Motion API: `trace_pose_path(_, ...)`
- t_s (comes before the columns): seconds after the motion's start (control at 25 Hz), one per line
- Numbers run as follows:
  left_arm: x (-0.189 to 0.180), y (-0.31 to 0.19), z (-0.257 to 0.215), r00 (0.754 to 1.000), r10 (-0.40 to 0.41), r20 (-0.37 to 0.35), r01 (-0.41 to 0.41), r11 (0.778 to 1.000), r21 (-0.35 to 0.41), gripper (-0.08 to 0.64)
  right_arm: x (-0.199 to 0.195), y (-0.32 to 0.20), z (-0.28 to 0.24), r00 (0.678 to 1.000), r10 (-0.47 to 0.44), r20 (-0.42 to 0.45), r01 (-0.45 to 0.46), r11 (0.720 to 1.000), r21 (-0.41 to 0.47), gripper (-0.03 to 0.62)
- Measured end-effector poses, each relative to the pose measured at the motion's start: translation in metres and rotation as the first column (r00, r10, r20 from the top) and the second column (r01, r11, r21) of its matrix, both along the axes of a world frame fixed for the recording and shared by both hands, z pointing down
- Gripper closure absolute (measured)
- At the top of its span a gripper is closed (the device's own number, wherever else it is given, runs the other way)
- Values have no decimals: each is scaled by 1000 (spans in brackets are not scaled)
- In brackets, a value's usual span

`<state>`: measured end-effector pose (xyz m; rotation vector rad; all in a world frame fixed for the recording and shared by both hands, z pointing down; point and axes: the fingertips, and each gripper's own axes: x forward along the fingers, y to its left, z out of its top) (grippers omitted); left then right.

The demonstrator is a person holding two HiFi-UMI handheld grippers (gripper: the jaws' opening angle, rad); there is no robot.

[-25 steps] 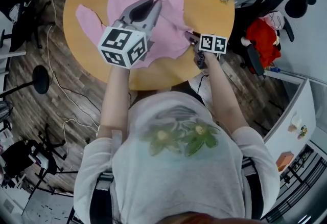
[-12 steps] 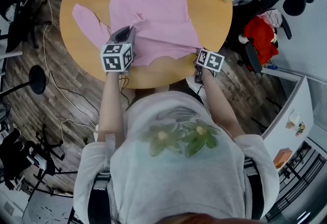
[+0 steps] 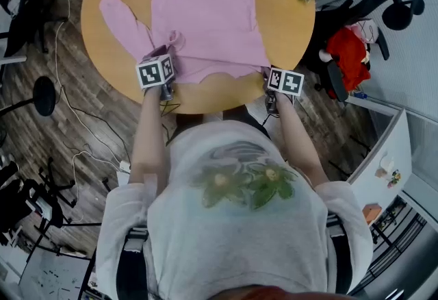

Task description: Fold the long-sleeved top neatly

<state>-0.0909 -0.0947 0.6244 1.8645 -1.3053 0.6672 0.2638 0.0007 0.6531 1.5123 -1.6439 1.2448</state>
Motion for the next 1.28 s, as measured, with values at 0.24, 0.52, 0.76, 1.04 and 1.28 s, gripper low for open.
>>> trace_pose_path(0.24, -22, 9, -17, 991, -130, 2, 130, 991, -13, 494, -3, 2, -9, 1000, -16, -8, 15, 999, -38, 448)
trace_pose_path(0.52, -13, 8, -36, 997, -77, 11, 76, 995, 59, 494, -42, -20, -56, 996, -65, 67, 60, 996, 71, 434)
trace_pose_path(0.76, -1, -3, 1, 997, 41, 64, -36, 997, -71, 469, -84, -46, -16, 982, -166, 87, 166, 986, 9, 434)
trace_pose_path(1.04, -13, -8, 22, 996, 33, 83, -23, 994, -110, 469, -74, -51, 9, 986, -163, -47, 161, 986, -48, 471)
trace_pose_path(1.28, -23, -31, 18, 996, 82, 43, -77, 992, -105, 469, -84, -73, 7, 986, -140, -89, 138, 990, -26, 471)
